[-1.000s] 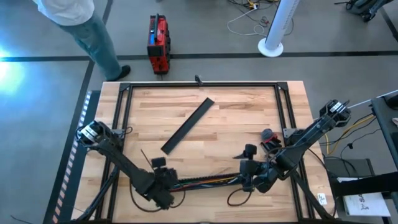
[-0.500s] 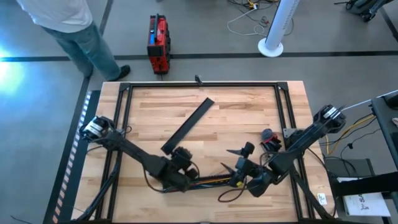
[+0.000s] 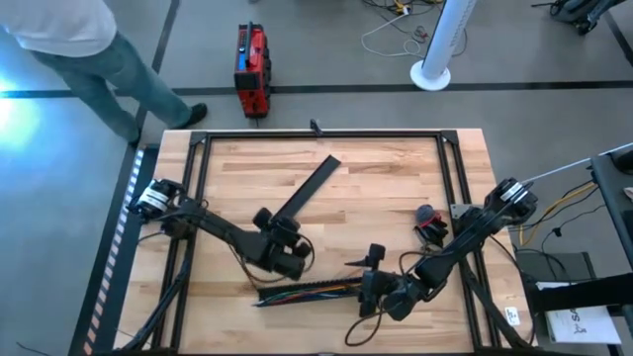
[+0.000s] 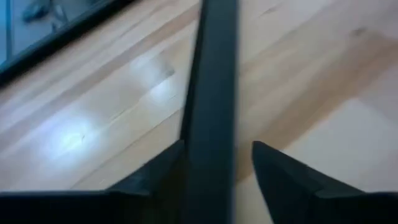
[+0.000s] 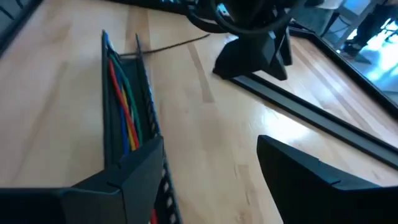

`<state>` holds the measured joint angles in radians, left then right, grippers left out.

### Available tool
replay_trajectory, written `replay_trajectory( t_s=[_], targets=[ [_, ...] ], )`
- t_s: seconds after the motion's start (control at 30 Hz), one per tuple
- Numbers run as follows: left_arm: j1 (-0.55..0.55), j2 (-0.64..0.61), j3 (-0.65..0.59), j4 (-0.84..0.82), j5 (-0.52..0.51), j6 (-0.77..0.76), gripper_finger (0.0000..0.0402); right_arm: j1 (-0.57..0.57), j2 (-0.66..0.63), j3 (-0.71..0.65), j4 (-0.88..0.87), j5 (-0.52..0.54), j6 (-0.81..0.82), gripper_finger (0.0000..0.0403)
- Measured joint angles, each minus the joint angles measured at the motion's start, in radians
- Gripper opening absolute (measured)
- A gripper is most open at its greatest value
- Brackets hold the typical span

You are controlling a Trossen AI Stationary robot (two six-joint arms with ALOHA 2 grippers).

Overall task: Ziptie cables
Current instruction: Put the wrapped cable wires into the cable duct

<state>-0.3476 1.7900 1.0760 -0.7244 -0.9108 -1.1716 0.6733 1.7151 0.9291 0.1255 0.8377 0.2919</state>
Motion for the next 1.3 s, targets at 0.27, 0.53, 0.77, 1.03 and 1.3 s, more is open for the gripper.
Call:
replay_trajectory(
  t_s=[0.27, 0.53, 0.77, 1.03, 1.3],
  targets=[
    [0.090, -0.058, -0.121, 0.144, 0.113, 0.029, 0.0282, -0.106, 0.024, 0.000, 0.034, -0.111, -0.050, 0.0293],
    [0.234, -0.053, -0.235, 0.439, 0.251, 0.284, 0.0335, -0.263, 0.023, 0.000, 0.125, -0.476, -0.255, 0.0313],
    [0.302, -0.054, -0.361, 0.800, 0.370, 0.502, 0.0309, -0.361, 0.023, 0.000, 0.127, -0.587, -0.312, 0.0313],
    [0.275, -0.038, -0.490, 0.920, 0.315, 0.410, 0.0306, -0.365, 0.023, 0.000, 0.153, -0.603, -0.259, 0.0314],
    [0.207, 0.008, -0.533, 1.023, 0.228, 0.379, 0.0306, -0.350, 0.023, -0.001, 0.156, -0.606, -0.198, 0.0314]
  ],
)
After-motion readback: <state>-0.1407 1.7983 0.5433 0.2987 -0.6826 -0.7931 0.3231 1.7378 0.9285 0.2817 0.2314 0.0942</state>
